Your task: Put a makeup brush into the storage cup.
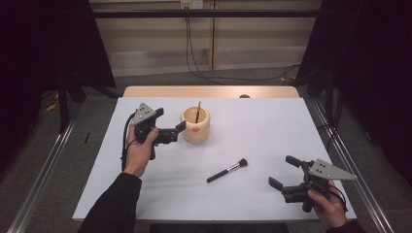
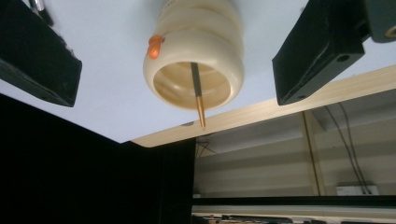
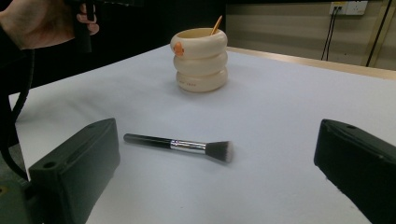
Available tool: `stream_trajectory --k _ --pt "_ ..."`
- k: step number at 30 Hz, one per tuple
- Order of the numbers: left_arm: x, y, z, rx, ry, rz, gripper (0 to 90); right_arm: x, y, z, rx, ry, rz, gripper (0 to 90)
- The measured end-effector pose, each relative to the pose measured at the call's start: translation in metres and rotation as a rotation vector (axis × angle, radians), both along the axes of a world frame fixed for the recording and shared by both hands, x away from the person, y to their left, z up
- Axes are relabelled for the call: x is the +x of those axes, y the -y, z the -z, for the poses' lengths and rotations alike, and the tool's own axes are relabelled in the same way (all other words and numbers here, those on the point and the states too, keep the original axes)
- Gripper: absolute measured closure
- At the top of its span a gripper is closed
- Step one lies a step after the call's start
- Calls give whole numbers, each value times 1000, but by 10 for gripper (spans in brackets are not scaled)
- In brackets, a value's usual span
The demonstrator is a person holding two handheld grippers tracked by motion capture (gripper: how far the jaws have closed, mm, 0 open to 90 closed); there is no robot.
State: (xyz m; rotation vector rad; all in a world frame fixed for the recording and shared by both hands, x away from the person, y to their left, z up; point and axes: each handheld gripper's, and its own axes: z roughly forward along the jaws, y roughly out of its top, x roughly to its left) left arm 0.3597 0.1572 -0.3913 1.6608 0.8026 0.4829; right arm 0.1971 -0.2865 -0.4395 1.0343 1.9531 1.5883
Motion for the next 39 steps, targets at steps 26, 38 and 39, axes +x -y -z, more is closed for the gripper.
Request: stream_trajectory --k 26,38,39 --pt "-82 -38 21 7 17 -59 14 0 -2 2 -10 -3 9 0" --pt "-123 -48 29 -18 5 -49 12 1 0 2 3 0 43 0" --pt "-125 -50 30 -20 5 -56 13 1 1 2 -1 -5 42 0"
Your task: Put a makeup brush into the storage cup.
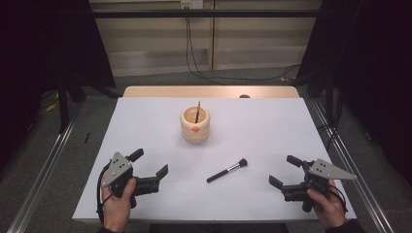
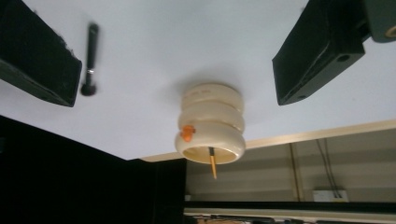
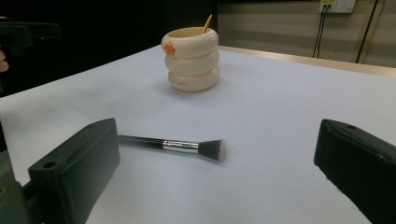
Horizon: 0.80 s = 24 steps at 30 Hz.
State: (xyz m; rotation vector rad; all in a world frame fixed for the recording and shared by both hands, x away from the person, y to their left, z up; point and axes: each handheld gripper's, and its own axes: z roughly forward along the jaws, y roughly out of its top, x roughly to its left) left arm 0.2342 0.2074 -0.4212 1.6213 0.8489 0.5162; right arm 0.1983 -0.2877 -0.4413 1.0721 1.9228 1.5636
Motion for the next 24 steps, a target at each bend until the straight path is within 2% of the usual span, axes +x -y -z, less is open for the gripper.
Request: stream_trajectory --k 5,7,9,10,11,13,15,17,24 --pt "-5 -7 3 6 18 -8 10 0 2 0 11 10 24 0" --pt "-5 -8 5 18 19 8 10 -1 2 -1 15 10 21 0" --pt "-5 -8 6 13 25 4 11 -1 2 -1 11 11 21 0" --pt "-5 -8 5 -10 29 4 11 -1 3 -1 3 13 16 0" --pt "-5 -8 5 -10 32 0 11 -1 3 0 3 14 12 0" --pt "-6 -7 6 11 32 4 11 -2 2 -1 10 16 19 0" --pt "-6 -6 7 13 22 11 11 -2 3 -1 6 23 18 0" --pt "-6 -5 7 26 28 17 10 -2 3 -2 2 21 15 0" --pt "-5 -8 8 17 23 18 10 1 0 -4 1 45 23 0"
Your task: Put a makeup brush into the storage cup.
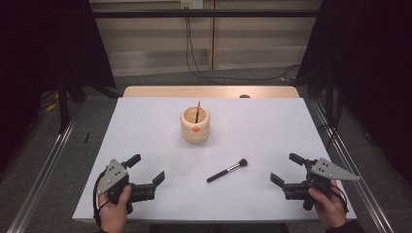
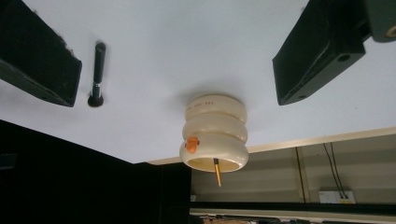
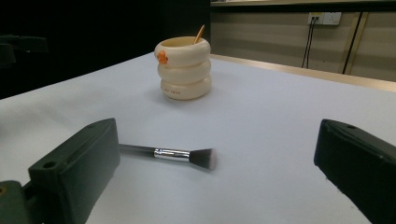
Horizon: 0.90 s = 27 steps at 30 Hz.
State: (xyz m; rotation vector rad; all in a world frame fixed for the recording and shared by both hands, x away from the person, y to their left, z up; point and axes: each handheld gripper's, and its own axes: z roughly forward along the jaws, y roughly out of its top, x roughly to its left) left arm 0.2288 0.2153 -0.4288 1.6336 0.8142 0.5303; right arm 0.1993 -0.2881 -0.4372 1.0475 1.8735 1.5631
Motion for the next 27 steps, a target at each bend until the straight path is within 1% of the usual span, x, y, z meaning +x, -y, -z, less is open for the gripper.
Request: stream_trajectory --k 1,3,5,6,7,9,10,11,12,14,15,16,21,22,23,25,27 --pt "0 0 0 1 1 -1 10 2 -1 -1 0 3 6 0" --pt "-1 0 -1 -10 -5 5 10 6 -2 -2 1 9 8 0" --pt "-2 1 -1 0 2 0 10 11 -4 -5 14 21 3 0" --pt "-2 2 -1 -5 -3 1 10 13 -5 -7 18 23 3 0" --pt "-2 2 0 -6 -1 12 11 14 -6 -8 31 31 13 0" --pt "-2 4 0 -10 0 25 14 17 -8 -11 35 35 -2 0" --pt "-2 5 0 -16 -3 27 14 19 -9 -12 29 40 -3 0" --pt "-3 6 0 -9 1 27 14 20 -9 -13 23 40 -11 0" --pt "-3 7 0 -16 -3 32 14 22 -10 -14 25 41 -15 0" --pt "-3 8 1 -7 -10 35 14 27 -12 -17 22 46 -22 0" --pt "-3 8 1 2 -6 38 14 31 -13 -18 21 56 -29 0" --pt "-3 9 1 3 -8 38 14 33 -14 -20 21 53 -27 0" --pt "-3 9 2 -15 -11 44 14 49 -22 -27 16 68 -44 0" --pt "-3 9 2 -13 -9 47 14 53 -23 -28 8 74 -54 0" --pt "-3 10 1 -12 -4 45 14 56 -26 -28 8 71 -57 0" --pt "-3 11 2 -10 2 55 13 62 -30 -29 -2 75 -65 0" --pt "-3 11 2 -6 -4 53 13 68 -33 -29 -9 70 -79 0"
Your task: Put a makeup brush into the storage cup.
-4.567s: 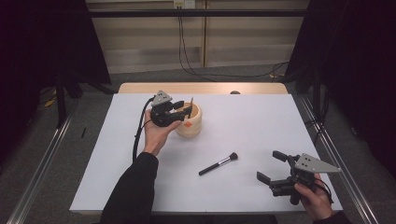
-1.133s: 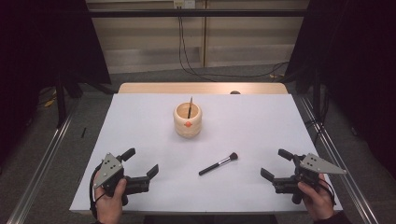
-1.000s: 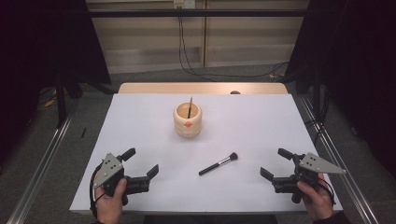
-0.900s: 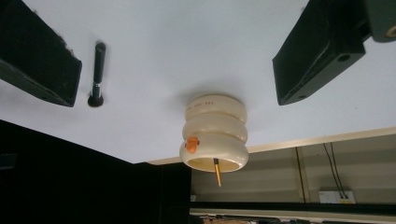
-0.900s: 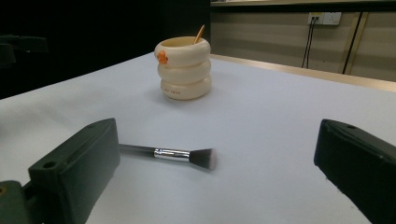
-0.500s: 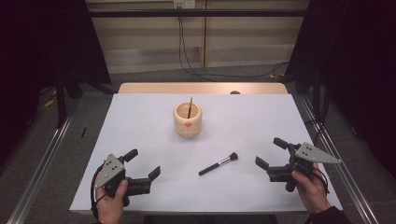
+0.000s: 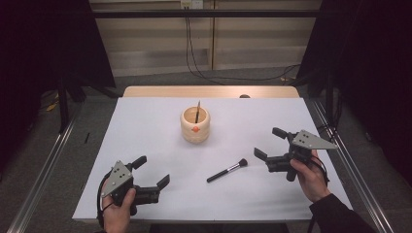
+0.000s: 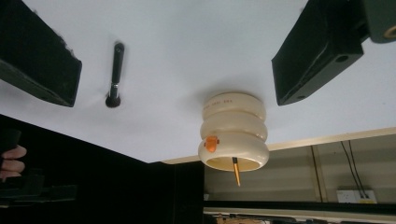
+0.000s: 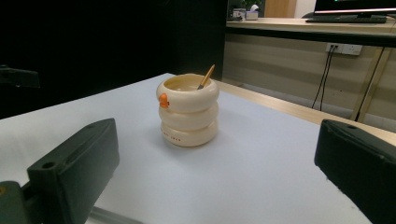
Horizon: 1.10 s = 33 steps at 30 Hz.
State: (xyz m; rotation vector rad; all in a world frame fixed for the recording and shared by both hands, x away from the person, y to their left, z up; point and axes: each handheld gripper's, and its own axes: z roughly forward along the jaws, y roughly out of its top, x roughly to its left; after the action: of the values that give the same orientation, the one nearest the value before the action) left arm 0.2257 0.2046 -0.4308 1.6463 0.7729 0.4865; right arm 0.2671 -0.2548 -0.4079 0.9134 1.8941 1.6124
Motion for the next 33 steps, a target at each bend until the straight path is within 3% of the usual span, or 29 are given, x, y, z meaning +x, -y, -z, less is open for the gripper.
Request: stream_trajectory --k 7,17,26,33 --pt "1 -1 1 -1 -4 -4 12 20 -14 -6 11 15 -29 0" --pt "3 0 2 -10 -8 -1 10 44 -32 -20 -14 24 -68 0" --pt "5 1 3 -6 -22 5 10 70 -48 -22 -48 -2 -78 0" --pt "5 0 3 1 -20 -2 10 73 -55 -16 -92 -68 -126 0"
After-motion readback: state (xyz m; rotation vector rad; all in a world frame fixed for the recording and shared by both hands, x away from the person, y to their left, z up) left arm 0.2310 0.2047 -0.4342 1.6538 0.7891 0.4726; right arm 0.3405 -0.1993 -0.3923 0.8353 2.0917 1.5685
